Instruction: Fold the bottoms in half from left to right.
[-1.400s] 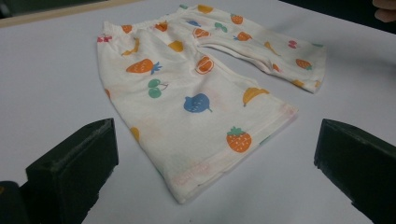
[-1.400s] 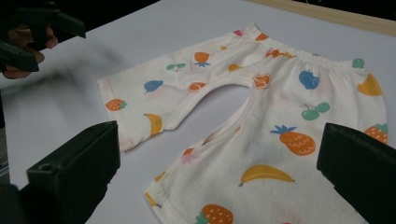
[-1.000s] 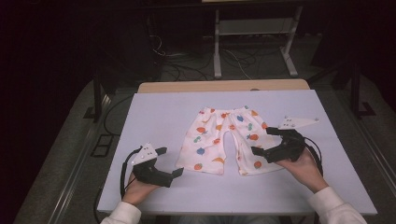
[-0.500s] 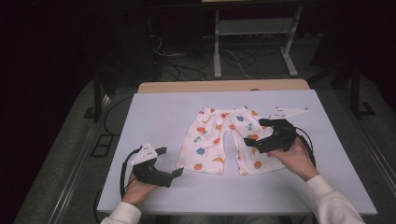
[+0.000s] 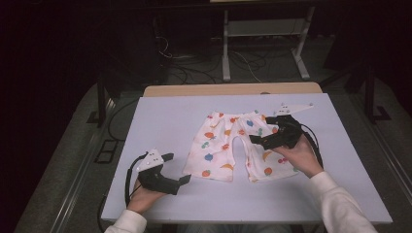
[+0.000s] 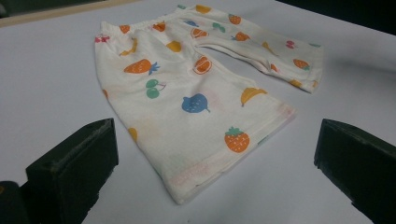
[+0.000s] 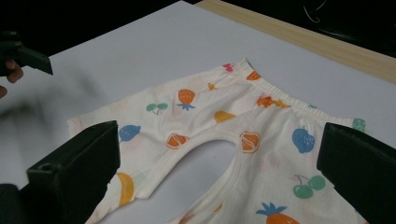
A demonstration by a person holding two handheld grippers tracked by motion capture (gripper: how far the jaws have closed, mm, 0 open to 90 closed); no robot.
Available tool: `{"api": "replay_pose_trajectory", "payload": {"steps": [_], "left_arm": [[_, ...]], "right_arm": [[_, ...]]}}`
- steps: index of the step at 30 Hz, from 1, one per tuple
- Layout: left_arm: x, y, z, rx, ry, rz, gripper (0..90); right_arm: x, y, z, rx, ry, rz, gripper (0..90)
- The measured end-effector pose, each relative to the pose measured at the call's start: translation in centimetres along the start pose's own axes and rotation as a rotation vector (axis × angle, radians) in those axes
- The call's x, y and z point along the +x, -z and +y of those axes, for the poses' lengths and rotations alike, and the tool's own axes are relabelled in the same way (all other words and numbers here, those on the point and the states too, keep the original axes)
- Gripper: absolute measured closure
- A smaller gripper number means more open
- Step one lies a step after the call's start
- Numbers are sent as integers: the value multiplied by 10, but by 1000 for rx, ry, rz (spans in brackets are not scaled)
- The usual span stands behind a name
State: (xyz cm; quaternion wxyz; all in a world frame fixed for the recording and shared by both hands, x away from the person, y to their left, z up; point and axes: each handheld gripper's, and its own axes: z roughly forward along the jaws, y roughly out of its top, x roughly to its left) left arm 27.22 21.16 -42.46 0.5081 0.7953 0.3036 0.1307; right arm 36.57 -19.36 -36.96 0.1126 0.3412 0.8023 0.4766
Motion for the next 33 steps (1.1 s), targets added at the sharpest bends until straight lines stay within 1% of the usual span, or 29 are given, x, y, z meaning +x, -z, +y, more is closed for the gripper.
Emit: {"api": "replay_pose_trajectory", "payload": {"steps": [4, 10, 25, 33], "left_arm": [[0, 0, 0, -1, 0, -1, 0], [0, 0, 0, -1, 0, -1, 0], [0, 0, 0, -3, 2, -2, 0], [0, 0, 0, -1, 2, -2, 0]], "right_arm": [[-1, -3, 4, 1, 0, -1, 0], [-4, -12, 9, 6, -3, 4, 0], [-7, -27, 25, 10, 6, 6, 0], [-9, -34, 32, 8, 2, 8, 0]]}}
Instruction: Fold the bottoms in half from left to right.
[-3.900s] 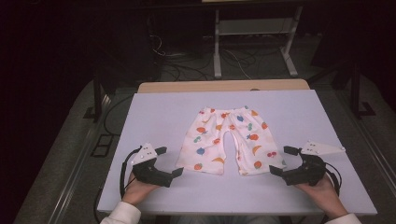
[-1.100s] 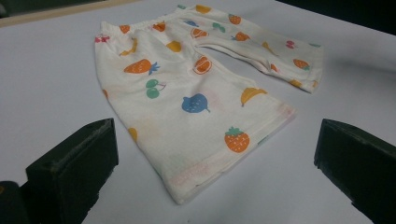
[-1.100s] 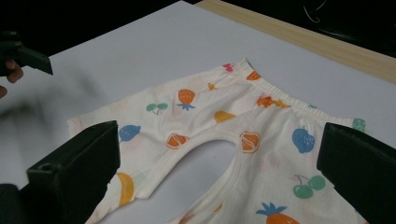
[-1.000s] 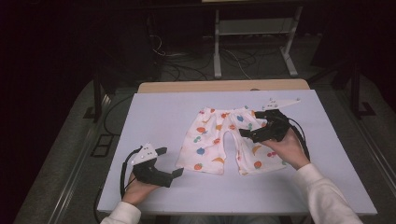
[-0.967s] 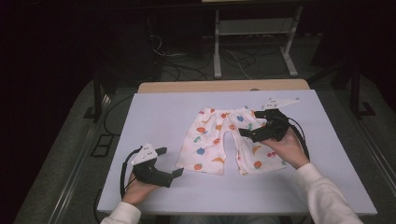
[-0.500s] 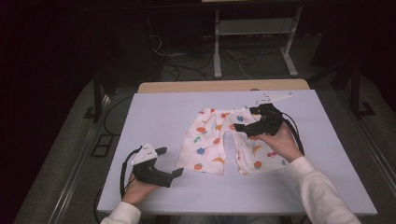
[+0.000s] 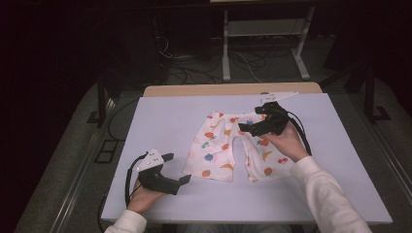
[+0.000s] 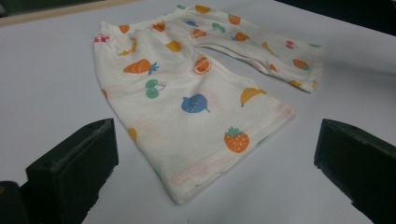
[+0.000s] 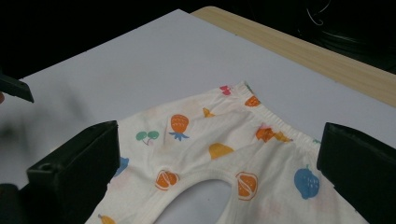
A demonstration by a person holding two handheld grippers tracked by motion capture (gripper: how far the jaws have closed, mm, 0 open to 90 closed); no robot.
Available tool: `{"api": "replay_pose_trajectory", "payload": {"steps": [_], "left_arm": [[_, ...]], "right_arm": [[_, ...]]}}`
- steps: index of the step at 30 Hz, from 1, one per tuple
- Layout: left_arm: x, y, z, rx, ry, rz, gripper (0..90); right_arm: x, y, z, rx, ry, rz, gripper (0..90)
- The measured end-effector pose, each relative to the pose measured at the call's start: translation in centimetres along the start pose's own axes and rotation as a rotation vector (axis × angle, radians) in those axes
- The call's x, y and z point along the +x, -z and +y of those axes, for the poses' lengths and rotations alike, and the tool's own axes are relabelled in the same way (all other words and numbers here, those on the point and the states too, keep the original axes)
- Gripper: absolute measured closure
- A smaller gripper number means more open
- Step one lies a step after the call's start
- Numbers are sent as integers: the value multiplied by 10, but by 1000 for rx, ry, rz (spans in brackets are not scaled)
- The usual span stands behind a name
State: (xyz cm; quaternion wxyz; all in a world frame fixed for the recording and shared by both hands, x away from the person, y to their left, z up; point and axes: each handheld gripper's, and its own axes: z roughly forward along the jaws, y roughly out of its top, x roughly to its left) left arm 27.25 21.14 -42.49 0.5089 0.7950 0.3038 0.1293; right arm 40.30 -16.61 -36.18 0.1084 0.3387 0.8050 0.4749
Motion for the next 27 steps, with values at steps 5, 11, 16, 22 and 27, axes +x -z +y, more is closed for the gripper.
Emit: {"api": "replay_pose_trajectory", "payload": {"steps": [5, 11, 16, 22, 27], "left_arm": [[0, 0, 0, 0, 0, 0, 0], [0, 0, 0, 0, -1, -3, 0], [0, 0, 0, -1, -1, -4, 0], [0, 0, 0, -3, 2, -9, 0], [1, 0, 0, -6, 5, -9, 0]], "right_arm": [[0, -8, 4, 8, 6, 3, 0], [0, -20, 10, 18, 2, 12, 0], [0, -26, 12, 18, -4, 16, 0], [-1, -37, 15, 32, -5, 20, 0], [-2, -41, 17, 30, -7, 21, 0]]}}
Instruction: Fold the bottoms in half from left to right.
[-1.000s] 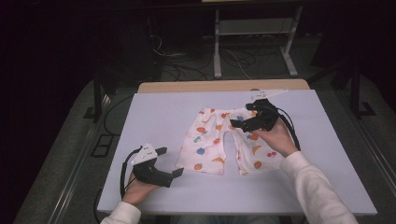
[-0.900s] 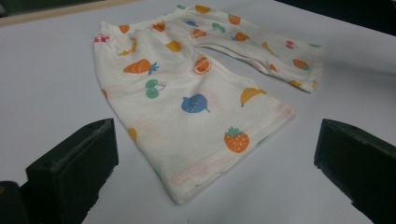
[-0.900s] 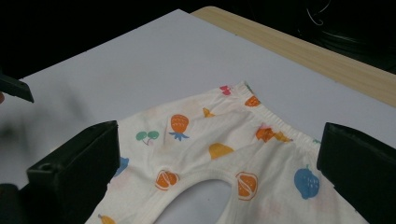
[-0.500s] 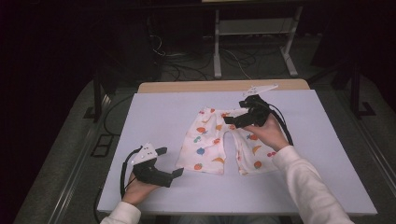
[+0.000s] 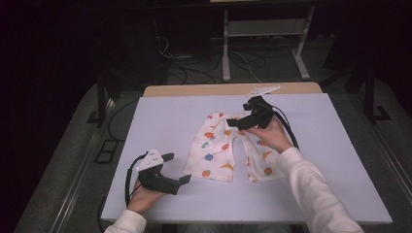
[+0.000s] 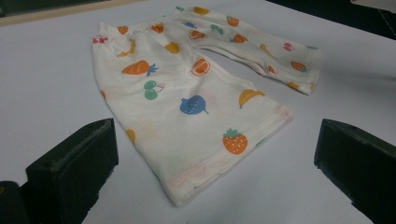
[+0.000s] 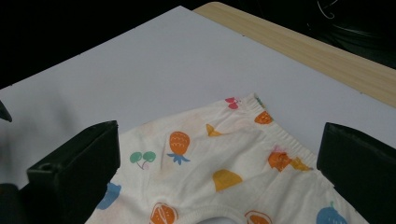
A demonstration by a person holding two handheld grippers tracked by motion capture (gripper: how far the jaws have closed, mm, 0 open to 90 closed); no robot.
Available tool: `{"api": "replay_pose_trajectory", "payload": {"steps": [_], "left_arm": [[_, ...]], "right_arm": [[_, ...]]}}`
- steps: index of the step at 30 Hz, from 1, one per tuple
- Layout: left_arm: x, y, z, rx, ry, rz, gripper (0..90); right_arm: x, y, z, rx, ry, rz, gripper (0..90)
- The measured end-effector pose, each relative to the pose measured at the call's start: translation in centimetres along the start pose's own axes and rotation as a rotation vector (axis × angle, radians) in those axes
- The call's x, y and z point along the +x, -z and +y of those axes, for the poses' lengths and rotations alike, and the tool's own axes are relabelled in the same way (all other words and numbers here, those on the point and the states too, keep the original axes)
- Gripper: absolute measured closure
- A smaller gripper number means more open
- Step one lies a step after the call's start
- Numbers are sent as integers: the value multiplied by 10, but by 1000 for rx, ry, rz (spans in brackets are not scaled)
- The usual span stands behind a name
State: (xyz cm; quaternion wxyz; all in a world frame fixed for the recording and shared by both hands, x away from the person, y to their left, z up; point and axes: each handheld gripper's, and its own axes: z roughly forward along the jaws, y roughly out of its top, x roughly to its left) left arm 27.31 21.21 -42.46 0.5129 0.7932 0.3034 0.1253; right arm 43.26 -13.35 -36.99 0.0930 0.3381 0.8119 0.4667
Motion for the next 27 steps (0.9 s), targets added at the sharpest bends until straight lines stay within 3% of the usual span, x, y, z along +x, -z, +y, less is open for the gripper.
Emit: {"api": "replay_pose_trajectory", "payload": {"steps": [27], "left_arm": [[-2, 0, 1, -13, 0, -20, 0]], "right_arm": [[-11, -43, 26, 12, -4, -20, 0]]}}
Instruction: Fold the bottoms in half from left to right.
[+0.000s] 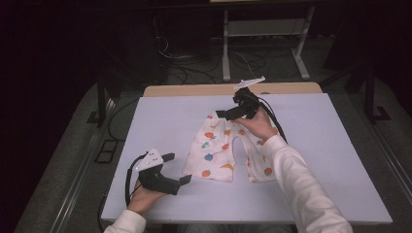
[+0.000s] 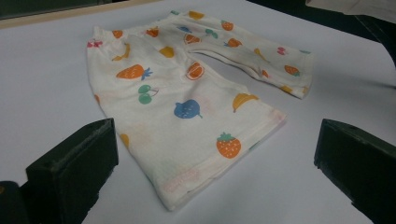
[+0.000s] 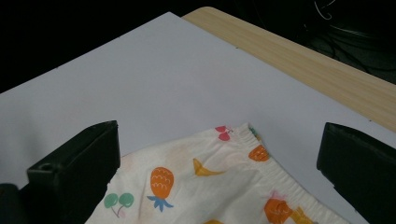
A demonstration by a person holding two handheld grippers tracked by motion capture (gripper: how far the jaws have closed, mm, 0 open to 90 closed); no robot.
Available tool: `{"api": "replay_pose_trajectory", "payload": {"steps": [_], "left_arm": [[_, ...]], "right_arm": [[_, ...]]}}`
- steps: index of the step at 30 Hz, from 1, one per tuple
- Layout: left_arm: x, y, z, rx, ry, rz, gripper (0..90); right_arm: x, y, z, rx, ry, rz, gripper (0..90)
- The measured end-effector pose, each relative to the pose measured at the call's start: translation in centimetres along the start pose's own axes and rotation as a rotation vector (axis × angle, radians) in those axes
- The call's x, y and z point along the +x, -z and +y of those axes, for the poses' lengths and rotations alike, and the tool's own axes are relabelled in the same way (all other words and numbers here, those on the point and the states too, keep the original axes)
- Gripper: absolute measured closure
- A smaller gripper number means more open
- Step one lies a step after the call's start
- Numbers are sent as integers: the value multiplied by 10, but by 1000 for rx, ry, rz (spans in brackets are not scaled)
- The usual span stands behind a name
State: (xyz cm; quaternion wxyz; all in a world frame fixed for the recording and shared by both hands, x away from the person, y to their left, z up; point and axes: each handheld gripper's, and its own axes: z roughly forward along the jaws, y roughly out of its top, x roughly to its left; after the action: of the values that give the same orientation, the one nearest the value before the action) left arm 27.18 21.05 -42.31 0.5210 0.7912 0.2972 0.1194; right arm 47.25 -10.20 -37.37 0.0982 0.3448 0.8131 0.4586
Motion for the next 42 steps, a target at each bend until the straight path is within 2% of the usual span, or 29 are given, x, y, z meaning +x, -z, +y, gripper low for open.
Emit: {"api": "replay_pose_trajectory", "payload": {"steps": [15, 24, 31, 36, 42], "left_arm": [[0, 0, 0, 1, -3, -5, 0], [0, 0, 0, 0, -4, -8, 0], [0, 0, 0, -3, 1, -10, 0], [0, 0, 0, -2, -1, -10, 0], [0, 0, 0, -3, -3, -11, 0]], "right_arm": [[-6, -24, 13, -7, -14, -8, 0], [-10, -42, 11, 2, -32, -5, 0], [-11, -65, 7, 33, -34, 2, 0], [-12, -72, 6, 32, -43, 1, 0], [-15, -81, 5, 43, -60, -25, 0]]}}
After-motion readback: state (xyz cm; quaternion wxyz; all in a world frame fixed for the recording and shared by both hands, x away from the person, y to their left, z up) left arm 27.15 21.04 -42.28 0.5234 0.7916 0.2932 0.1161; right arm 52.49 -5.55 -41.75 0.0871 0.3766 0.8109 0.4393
